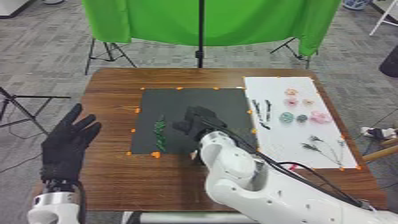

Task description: Arrange flowers

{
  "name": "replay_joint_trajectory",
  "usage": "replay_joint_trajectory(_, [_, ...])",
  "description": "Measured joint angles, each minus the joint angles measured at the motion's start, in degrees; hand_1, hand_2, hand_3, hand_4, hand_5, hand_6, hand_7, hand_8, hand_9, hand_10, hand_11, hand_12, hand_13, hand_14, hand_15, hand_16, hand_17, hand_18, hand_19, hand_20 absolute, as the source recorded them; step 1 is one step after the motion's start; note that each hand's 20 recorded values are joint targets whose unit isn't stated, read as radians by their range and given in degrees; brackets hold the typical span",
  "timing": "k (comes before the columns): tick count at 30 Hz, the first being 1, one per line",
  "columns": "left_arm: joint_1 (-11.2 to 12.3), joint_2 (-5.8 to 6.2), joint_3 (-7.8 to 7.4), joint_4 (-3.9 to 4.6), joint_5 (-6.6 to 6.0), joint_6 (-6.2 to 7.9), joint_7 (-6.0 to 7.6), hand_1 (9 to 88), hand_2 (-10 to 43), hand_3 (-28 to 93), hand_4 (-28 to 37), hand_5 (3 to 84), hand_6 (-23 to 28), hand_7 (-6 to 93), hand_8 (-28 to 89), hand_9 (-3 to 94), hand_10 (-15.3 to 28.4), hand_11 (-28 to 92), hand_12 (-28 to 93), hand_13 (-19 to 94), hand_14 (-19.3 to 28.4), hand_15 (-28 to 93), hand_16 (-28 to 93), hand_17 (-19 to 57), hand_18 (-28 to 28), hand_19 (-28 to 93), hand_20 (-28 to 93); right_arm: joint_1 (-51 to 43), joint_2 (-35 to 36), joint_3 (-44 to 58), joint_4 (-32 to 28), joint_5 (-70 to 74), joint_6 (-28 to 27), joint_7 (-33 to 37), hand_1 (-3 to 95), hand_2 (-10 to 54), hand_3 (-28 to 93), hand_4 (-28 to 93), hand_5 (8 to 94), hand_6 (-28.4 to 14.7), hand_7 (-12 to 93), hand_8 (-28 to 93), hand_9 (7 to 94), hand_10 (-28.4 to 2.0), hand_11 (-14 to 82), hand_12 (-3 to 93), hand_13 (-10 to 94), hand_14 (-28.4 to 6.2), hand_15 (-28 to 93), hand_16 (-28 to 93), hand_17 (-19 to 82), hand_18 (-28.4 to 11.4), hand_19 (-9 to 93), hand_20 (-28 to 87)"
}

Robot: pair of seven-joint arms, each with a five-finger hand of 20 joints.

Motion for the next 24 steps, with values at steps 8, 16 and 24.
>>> replay_joint_trajectory(8, [0.77, -1.02, -0.02, -0.09, 0.24, 0.00, -0.23, 22.8, 5.9, 84, -26.9, 36.3, 8.1, 9.7, -8, 35.6, 20.6, 27, 11, 24, 28.0, 61, -11, -8.0, 27.3, 57, 6, 2.26, 3.28, -4.53, 1.51, 2.20, -1.81, -3.33, 21.6, 12.9, 72, -23, 76.7, -4.8, 14, -11, 81.6, -16.9, 48.1, 23.0, 74, -13.2, 80, 22, 37, -26.8, 93, 43])
replay_joint_trajectory(16, [0.43, -1.60, 0.55, -0.03, 0.97, -0.09, -0.51, 22.8, 5.9, 84, -26.9, 36.3, 8.1, 9.7, -8, 35.6, 20.6, 27, 11, 24, 28.0, 61, -11, -8.0, 27.3, 57, 6, 2.17, 0.73, -5.03, 2.66, 0.99, -3.46, -6.80, 21.7, 13.0, 73, -23, 75.8, -4.6, 14, -11, 79.7, -16.9, 48.5, 22.6, 72, -13.7, 80, 22, 35, -26.6, 93, 42])
replay_joint_trajectory(24, [-0.64, -3.83, 0.12, 0.21, 2.99, -0.83, -3.02, 22.8, 5.9, 84, -27.0, 36.3, 8.1, 9.7, -8, 35.6, 20.6, 27, 11, 24, 28.0, 61, -11, -8.0, 27.3, 57, 6, -0.12, -2.15, -3.62, 3.27, 2.76, -6.32, -14.91, 21.7, 13.3, 75, -23, 72.7, -4.6, 14, -12, 74.4, -18.2, 47.2, 20.9, 69, -14.0, 80, 20, 32, -25.7, 93, 36])
